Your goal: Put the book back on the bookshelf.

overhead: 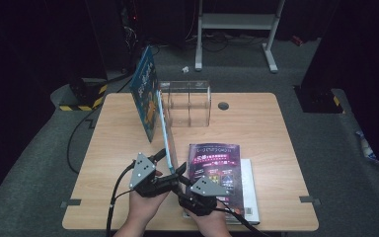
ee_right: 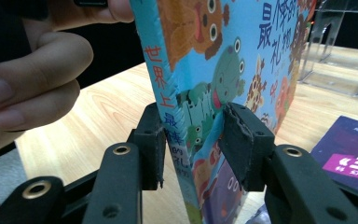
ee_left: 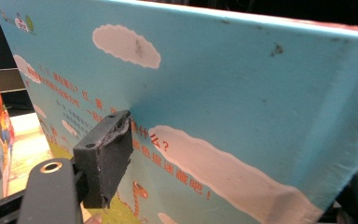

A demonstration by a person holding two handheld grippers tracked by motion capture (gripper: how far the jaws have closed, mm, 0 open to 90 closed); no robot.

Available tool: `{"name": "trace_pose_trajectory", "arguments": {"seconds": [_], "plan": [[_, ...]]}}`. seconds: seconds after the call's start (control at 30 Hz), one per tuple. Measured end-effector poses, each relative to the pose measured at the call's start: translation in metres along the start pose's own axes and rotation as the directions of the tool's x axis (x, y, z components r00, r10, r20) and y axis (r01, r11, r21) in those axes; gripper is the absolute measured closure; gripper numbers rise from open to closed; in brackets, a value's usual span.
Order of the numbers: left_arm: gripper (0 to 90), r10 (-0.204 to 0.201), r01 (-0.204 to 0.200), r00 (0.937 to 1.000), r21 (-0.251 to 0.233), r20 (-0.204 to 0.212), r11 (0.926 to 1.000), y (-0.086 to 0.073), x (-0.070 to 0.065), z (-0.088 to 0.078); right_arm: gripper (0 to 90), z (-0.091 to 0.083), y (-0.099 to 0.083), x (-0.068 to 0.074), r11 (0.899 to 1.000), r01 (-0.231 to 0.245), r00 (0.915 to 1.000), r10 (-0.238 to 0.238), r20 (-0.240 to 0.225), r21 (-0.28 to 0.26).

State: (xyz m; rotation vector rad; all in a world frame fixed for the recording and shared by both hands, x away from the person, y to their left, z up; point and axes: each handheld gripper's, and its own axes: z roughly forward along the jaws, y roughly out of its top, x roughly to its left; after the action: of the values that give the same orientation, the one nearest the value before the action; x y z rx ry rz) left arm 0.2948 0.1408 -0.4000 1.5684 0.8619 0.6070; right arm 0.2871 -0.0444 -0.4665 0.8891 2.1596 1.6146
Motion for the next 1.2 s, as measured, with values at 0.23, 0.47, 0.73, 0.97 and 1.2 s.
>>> {"name": "trace_pose_trajectory", "arguments": {"seconds": [0.23,0.47,0.73,0.97,1.2], "plan": [[25.7,0.009,-0.009,0.9999,-0.009,-0.013,0.9999,0.000,0.003,-0.003,49.7,-0.016,-0.002,-0.004,1.000,-0.017,0.9998,0.017,-0.009,0.000],[27.9,0.027,-0.028,0.9991,-0.016,-0.032,0.9995,0.000,0.000,-0.003,49.6,-0.043,-0.003,-0.007,0.999,-0.033,0.9994,0.033,-0.010,-0.031],[30.4,0.077,-0.076,0.9951,0.006,-0.062,0.9971,0.000,-0.003,-0.005,49.6,-0.076,-0.003,-0.045,0.997,-0.029,0.9878,0.040,0.150,-0.075],[30.8,0.097,-0.094,0.9930,0.037,-0.068,0.9949,0.003,-0.003,-0.006,48.1,-0.101,-0.018,-0.104,0.997,-0.023,0.9325,0.048,0.358,-0.075],[32.6,0.121,-0.118,0.9904,0.059,-0.065,0.9913,0.006,0.000,-0.008,47.6,-0.128,-0.040,-0.138,0.994,-0.053,0.8692,0.092,0.486,-0.093]]}}
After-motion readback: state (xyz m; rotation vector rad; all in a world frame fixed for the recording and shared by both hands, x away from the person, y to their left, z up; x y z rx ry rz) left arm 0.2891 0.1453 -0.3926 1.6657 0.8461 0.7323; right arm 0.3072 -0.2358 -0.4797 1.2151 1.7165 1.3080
